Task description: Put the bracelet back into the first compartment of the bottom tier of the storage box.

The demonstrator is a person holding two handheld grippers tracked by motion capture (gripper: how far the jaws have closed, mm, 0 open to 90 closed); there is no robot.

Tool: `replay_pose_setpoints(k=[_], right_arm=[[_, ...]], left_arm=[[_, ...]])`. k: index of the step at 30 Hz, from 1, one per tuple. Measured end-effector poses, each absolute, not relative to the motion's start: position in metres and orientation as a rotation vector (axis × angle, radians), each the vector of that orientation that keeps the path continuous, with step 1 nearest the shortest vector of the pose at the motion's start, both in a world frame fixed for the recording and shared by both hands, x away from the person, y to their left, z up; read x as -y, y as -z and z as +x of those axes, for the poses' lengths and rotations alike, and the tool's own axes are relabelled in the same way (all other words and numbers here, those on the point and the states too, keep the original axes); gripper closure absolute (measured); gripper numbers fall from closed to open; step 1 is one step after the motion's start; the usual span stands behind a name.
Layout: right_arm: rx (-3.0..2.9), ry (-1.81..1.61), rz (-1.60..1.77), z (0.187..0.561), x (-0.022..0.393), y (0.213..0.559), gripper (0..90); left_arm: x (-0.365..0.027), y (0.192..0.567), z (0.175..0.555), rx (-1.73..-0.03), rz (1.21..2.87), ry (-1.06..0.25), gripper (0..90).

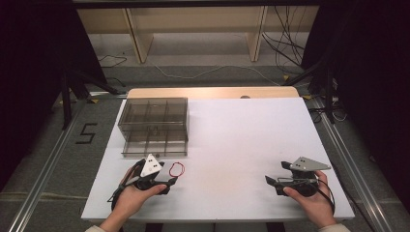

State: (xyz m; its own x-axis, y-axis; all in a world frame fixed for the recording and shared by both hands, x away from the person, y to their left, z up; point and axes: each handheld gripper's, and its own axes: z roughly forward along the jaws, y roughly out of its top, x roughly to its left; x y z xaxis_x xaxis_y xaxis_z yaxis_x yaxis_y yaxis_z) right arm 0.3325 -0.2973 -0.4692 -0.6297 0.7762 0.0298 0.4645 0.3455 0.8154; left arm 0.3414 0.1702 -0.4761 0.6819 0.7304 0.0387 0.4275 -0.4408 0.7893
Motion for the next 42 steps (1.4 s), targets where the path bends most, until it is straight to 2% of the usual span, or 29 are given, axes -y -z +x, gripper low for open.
replay_pose_setpoints(k=[19, 39, 42], right_arm=[[-2.266, -1.173, 1.093, 0.333, 0.294, 0.47, 16.5], [-2.267, -1.181, 1.076, 0.333, 0.292, 0.47, 16.5], [-2.27, -1.176, 1.084, 0.333, 0.292, 0.47, 16.5]], left_arm=[[-0.161, 0.487, 0.372, -1.063, 2.111, -0.404, 62.0], [-0.154, 0.491, 0.393, -1.133, 2.129, -0.418, 71.6], [-0.154, 0.491, 0.393, -1.139, 2.13, -0.422, 75.7]])
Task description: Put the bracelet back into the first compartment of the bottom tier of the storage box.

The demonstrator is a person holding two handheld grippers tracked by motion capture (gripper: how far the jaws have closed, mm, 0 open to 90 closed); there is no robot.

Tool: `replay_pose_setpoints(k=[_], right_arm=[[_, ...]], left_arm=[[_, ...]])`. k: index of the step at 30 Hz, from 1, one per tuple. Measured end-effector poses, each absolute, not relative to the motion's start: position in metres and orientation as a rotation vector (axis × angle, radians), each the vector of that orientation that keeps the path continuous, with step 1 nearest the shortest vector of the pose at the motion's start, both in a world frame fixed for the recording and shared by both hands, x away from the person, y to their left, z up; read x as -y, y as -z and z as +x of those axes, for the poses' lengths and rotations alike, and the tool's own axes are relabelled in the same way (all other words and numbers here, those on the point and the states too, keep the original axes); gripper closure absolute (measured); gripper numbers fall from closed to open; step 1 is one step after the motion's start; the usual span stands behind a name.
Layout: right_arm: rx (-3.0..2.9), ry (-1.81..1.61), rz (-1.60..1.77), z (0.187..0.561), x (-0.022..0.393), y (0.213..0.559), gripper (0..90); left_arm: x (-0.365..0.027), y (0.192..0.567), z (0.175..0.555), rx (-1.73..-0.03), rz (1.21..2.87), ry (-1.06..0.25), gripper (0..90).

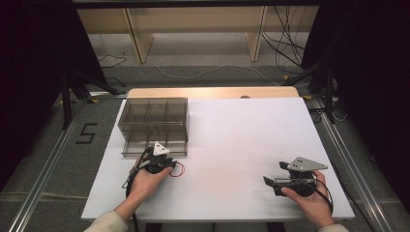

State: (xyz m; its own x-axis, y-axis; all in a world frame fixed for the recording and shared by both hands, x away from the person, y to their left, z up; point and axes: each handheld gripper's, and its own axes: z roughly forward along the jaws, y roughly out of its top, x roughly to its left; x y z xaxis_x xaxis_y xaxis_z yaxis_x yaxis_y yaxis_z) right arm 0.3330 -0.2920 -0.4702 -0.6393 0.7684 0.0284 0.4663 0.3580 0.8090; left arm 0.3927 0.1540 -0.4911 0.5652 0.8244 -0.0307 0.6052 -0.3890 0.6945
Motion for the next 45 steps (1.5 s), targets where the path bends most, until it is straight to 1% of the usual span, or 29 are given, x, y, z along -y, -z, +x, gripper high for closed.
replay_pose_setpoints(k=[3, 8, 12, 27, 45], right_arm=[[-2.272, -1.167, 1.089, 0.333, 0.292, 0.47, 16.5], [-2.273, -1.172, 1.087, 0.333, 0.292, 0.47, 16.5], [-2.274, -1.172, 1.085, 0.333, 0.292, 0.47, 16.5], [-2.276, -1.175, 1.081, 0.333, 0.291, 0.471, 16.5], [-2.274, -1.171, 1.088, 0.333, 0.292, 0.47, 16.5]], left_arm=[[-0.153, 0.491, 0.392, -1.133, 2.137, -0.427, 78.1], [-0.15, 0.491, 0.39, -1.138, 2.134, -0.432, 85.8], [-0.151, 0.491, 0.389, -1.14, 2.131, -0.43, 88.3], [-0.152, 0.49, 0.387, -1.116, 2.146, -0.426, 89.5], [-0.156, 0.479, 0.382, -1.075, 2.121, -0.45, 89.7]])
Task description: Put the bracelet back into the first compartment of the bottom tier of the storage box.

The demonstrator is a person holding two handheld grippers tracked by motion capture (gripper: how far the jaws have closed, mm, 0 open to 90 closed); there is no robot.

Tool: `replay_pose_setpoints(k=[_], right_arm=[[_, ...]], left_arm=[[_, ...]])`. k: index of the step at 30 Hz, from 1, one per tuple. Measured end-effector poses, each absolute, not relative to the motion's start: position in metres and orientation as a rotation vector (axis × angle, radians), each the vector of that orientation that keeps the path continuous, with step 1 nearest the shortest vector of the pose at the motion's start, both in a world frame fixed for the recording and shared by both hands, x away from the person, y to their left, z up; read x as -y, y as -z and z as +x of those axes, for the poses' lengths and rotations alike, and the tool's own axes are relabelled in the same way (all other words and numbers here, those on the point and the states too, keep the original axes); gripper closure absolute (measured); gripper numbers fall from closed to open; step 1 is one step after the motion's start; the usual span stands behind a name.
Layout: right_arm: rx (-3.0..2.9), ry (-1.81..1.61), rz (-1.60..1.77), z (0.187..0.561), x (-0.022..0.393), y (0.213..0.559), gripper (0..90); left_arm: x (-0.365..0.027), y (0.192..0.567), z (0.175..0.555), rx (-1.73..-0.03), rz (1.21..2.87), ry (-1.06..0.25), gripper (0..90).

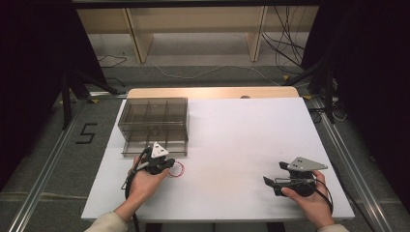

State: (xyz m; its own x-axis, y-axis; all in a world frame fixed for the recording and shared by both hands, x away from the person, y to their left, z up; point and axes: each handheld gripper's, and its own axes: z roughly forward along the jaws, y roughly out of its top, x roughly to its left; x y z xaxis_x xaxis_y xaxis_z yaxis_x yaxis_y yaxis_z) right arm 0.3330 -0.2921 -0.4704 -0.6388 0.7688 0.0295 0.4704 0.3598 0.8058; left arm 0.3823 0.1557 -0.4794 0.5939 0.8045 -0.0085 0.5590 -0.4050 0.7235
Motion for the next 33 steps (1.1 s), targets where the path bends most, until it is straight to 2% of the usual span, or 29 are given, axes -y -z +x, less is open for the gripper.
replay_pose_setpoints(k=[33], right_arm=[[-2.268, -1.182, 1.079, 0.333, 0.292, 0.47, 16.5]], left_arm=[[-0.176, 0.46, 0.379, -1.105, 2.05, -0.504, 89.8]])
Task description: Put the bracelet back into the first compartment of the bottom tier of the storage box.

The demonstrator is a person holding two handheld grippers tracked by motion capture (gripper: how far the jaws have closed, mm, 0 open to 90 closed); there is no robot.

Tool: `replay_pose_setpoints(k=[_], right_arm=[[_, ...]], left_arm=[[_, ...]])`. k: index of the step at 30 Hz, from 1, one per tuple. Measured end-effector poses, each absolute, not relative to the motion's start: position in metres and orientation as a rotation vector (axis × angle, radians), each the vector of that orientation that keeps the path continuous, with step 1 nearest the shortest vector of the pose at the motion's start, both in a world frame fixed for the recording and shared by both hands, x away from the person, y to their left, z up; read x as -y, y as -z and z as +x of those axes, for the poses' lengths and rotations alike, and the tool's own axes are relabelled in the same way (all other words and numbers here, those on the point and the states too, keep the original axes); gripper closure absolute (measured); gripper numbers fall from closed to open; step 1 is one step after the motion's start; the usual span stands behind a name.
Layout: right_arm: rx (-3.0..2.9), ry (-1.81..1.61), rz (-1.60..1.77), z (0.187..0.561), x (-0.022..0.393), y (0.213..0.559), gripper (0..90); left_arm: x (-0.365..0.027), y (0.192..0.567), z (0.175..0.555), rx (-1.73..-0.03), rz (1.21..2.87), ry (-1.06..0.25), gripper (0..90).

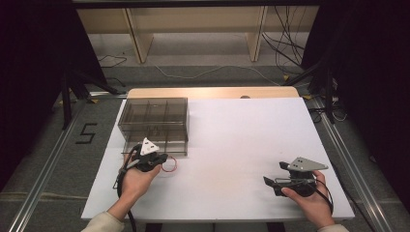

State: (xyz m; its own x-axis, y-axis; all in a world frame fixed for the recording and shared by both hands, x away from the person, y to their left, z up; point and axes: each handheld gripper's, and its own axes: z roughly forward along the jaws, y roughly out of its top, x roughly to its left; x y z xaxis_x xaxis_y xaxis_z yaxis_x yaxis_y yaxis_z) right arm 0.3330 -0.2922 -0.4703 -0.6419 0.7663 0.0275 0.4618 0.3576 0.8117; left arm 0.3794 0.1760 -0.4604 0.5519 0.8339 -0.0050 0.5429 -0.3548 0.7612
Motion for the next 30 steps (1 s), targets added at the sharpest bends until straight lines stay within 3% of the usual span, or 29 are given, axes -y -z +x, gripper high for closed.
replay_pose_setpoints(k=[30], right_arm=[[-2.268, -1.181, 1.083, 0.332, 0.292, 0.47, 16.5]], left_arm=[[-0.202, 0.451, 0.383, -1.18, 1.975, -0.554, 89.8]])
